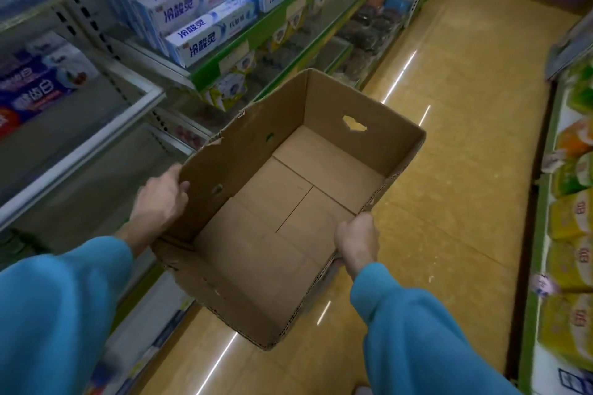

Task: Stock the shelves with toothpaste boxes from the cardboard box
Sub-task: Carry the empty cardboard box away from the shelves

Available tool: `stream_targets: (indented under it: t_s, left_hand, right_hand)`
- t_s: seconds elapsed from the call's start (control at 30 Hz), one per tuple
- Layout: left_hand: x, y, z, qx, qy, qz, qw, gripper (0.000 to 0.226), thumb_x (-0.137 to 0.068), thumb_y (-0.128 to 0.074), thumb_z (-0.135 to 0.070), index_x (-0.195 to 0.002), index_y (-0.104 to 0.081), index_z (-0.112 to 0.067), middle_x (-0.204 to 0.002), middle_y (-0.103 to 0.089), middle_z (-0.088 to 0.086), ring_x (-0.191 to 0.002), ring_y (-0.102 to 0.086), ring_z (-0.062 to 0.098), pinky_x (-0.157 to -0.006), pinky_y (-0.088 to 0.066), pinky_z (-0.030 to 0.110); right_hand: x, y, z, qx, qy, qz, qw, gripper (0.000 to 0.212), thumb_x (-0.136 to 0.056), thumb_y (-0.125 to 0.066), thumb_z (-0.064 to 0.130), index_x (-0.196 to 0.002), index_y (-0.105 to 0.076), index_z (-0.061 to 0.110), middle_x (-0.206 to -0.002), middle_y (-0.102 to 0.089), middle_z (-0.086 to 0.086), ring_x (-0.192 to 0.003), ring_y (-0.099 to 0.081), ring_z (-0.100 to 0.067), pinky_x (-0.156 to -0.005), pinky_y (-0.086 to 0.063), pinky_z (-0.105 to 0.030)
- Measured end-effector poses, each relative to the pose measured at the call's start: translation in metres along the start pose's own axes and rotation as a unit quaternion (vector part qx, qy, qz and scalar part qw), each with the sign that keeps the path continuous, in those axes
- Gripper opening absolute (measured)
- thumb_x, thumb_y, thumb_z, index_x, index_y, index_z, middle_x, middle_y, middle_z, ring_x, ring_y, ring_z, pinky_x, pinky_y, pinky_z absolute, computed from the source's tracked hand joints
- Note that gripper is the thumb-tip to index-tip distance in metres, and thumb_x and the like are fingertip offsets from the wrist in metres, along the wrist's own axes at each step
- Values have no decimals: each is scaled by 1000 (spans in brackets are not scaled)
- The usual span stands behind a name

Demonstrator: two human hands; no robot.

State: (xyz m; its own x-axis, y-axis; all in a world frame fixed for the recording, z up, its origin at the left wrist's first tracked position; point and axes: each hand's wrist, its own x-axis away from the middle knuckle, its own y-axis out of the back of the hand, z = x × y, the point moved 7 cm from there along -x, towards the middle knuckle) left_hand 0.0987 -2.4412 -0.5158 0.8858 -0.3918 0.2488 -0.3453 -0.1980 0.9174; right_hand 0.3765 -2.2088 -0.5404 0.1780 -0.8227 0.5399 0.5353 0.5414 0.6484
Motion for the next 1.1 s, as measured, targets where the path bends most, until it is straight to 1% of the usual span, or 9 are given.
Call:
stream_targets:
  t_s: [0.1, 0.23, 0.37, 0.47, 0.57, 0.73, 0.97, 1.03, 1.1]
  left_hand:
    - [-2, -2, 4, 5, 5, -4, 1000, 29, -106, -47, -21, -133, -48, -11, -87, -51, 2, -61, -39, 5, -60, -34, 29]
    - [-2, -4, 6, -5, -1, -12, 1000, 21, -105, -48, -20, -124, -49, -13, -86, -53, 6, -61, -41, 7, -62, -36, 34]
    - [-1, -6, 8, -11, -15, -16, 1000, 8, -105, -48, -22, -112, -46, -18, -80, -59, 7, -65, -55, 19, -59, -42, 39]
    - [-1, -6, 7, -13, -18, -18, 1000, 5, -105, -48, -23, -108, -45, -21, -82, -61, 11, -68, -60, 25, -60, -46, 41]
    - [1, -7, 6, -14, -23, -19, 999, 4, -105, -47, -23, -106, -44, -21, -80, -60, 10, -66, -60, 25, -55, -45, 40]
    - [4, -6, 4, -40, -19, -25, 999, 7, -105, -48, -25, -102, -41, -24, -84, -62, 13, -74, -61, 32, -65, -47, 45]
    - [17, -5, 2, -46, -12, -33, 998, 5, -105, -47, -24, -104, -43, -21, -78, -55, 7, -69, -54, 26, -65, -44, 45]
    - [24, -5, 3, -45, 0, -27, 999, 5, -105, -47, -25, -105, -42, -23, -81, -59, 10, -70, -57, 28, -66, -48, 47]
    - [33, -4, 5, -45, 10, -25, 999, 6, -106, -46, -24, -106, -41, -22, -82, -59, 11, -69, -57, 27, -65, -48, 46]
  right_hand:
    - [-1, -1, 3, 14, 4, 0, 1000, 24, -94, -44, 9, -116, -51, 2, -123, -58, -19, -111, -58, -41, -94, -52, -46]
    - [-3, 1, 1, 15, 9, -3, 1000, 26, -94, -41, 7, -117, -51, 2, -122, -58, -19, -110, -58, -41, -91, -51, -43]
    - [-5, -1, 0, 10, 11, -5, 1000, 25, -93, -42, 7, -115, -53, 2, -120, -60, -19, -106, -60, -40, -89, -54, -43]
    - [-5, 0, -1, 7, 11, -6, 1000, 24, -95, -44, 7, -117, -53, 2, -119, -60, -18, -105, -61, -38, -82, -50, -38]
    - [-7, 0, -3, 3, 8, -7, 1000, 24, -95, -45, 8, -116, -54, 3, -119, -61, -17, -105, -61, -37, -84, -51, -40]
    - [-9, 0, -4, 7, 11, -3, 1000, 23, -95, -47, 11, -115, -55, 3, -119, -62, -17, -109, -61, -38, -92, -51, -41]
    - [-12, 8, -11, 6, 24, 1, 1000, 24, -96, -46, 10, -117, -54, 2, -124, -60, -18, -112, -59, -39, -90, -50, -38]
    - [-16, 8, -16, -5, 27, 10, 1000, 23, -95, -45, 8, -116, -53, 3, -121, -60, -18, -106, -62, -40, -90, -54, -41]
    - [-21, 8, -21, -18, 29, 23, 999, 27, -93, -43, 6, -118, -52, 4, -118, -60, -17, -100, -64, -41, -86, -58, -50]
